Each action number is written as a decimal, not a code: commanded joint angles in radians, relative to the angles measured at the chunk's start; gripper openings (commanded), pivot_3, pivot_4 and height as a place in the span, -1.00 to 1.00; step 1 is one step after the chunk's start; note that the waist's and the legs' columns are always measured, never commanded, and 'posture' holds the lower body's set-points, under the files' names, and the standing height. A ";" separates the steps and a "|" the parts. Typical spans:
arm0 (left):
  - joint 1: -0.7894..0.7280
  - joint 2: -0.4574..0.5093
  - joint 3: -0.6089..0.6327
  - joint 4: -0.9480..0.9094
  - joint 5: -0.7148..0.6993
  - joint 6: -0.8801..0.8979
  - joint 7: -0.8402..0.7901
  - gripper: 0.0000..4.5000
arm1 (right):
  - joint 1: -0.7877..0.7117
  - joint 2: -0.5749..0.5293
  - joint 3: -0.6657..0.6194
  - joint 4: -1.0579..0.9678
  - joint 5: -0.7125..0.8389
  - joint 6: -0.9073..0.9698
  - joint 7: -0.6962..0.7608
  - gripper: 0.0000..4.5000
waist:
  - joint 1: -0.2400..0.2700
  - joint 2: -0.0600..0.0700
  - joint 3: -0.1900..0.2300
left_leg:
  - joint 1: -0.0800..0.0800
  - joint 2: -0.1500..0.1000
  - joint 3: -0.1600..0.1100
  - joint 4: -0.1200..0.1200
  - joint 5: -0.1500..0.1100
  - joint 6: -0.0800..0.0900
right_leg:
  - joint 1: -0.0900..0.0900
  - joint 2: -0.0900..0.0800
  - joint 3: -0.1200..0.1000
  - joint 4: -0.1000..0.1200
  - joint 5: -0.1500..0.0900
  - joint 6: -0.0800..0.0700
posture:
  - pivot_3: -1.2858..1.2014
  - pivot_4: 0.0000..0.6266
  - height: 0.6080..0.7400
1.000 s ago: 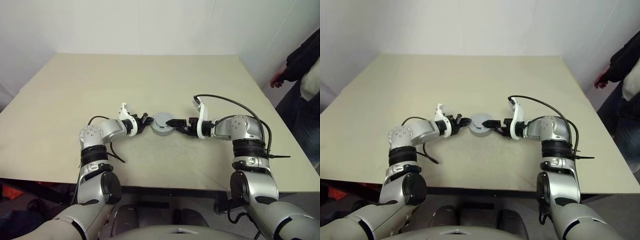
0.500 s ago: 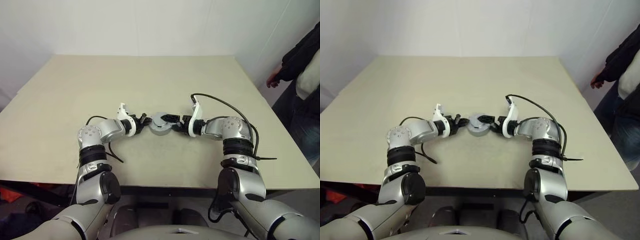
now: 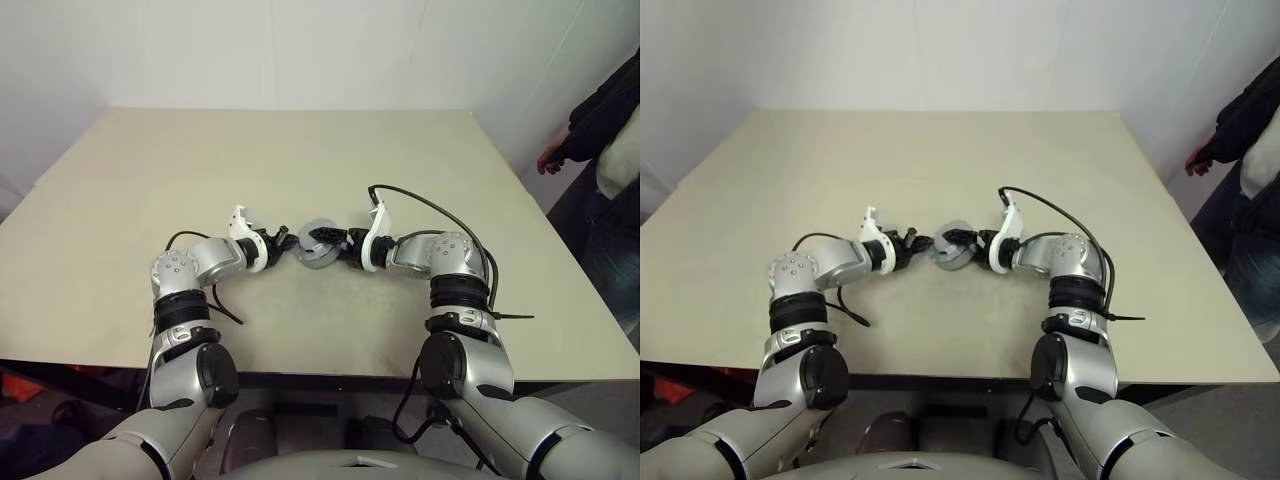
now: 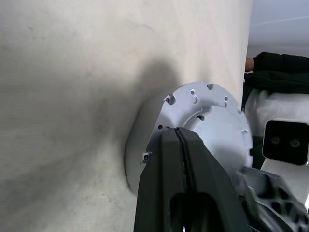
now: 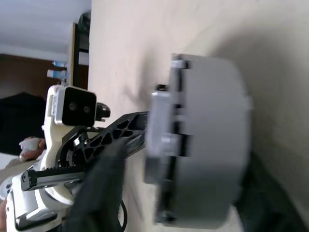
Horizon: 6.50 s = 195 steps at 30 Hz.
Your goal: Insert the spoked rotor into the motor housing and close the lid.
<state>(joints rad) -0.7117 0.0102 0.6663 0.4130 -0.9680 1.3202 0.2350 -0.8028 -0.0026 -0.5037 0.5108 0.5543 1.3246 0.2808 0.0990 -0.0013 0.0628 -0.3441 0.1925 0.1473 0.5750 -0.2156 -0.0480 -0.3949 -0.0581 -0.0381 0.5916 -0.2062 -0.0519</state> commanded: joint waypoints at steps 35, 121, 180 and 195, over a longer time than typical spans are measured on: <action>0.164 0.071 0.064 -0.338 -0.304 -0.313 -0.085 -1.00 | -0.302 0.091 -0.301 0.169 0.446 -0.104 -0.254 -0.09 | 0.004 -0.001 0.002 | -0.022 0.004 0.000 0.007 0.004 -0.004 | -0.029 0.003 -0.003 0.015 0.006 0.000 | 0.03 -1.00 1.00; 0.144 0.107 -0.232 -0.197 -0.749 -0.417 -0.166 0.70 | -0.232 0.079 -0.144 0.035 0.638 -0.059 -0.357 -0.09 | 0.004 -0.001 0.002 | -0.023 0.006 -0.001 0.023 0.006 -0.008 | -0.029 0.003 -0.001 0.029 0.007 0.003 | 0.03 -1.00 1.00; 0.242 0.182 0.098 -0.120 -0.326 -0.939 0.026 -0.07 | -0.187 0.021 0.017 0.047 0.388 -0.302 -0.280 0.99 | -0.001 -0.011 0.001 | -0.023 0.006 -0.004 0.028 0.007 -0.010 | -0.028 0.003 -0.002 0.032 0.008 0.004 | 0.03 -1.00 1.00; 0.311 0.182 0.130 -0.127 -0.276 -0.942 0.136 0.99 | -0.207 0.002 0.018 0.111 0.361 -0.298 -0.256 1.00 | -0.013 -0.010 0.000 | -0.016 0.007 -0.003 0.028 0.008 -0.012 | -0.021 0.003 -0.001 0.033 0.005 0.009 | 0.03 -1.00 1.00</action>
<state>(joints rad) -0.4346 0.1820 0.7741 0.3196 -1.2465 0.3654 0.3377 -0.9710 0.0032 -0.4868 0.6290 0.9074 1.0290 0.0097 0.0859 -0.0115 0.0632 -0.3586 0.1997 0.1449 0.6030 -0.2078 -0.0597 -0.4149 -0.0549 -0.0386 0.6249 -0.2014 -0.0433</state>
